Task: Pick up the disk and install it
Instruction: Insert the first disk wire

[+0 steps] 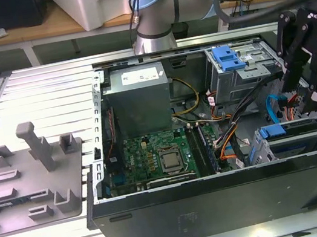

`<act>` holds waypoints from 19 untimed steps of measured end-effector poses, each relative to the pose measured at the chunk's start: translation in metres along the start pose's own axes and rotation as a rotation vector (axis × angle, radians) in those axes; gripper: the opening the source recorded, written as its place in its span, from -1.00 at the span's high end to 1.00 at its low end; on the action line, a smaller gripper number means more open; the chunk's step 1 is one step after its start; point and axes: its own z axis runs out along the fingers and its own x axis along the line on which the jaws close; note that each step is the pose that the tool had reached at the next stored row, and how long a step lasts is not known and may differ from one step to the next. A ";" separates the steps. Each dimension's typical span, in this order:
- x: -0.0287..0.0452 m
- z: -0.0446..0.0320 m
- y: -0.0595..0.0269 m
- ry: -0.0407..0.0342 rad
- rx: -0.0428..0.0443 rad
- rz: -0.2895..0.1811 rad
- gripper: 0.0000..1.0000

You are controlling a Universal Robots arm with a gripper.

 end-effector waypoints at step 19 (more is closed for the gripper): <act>-0.0608 -0.0032 -0.0179 0.1690 -0.0057 0.030 -0.01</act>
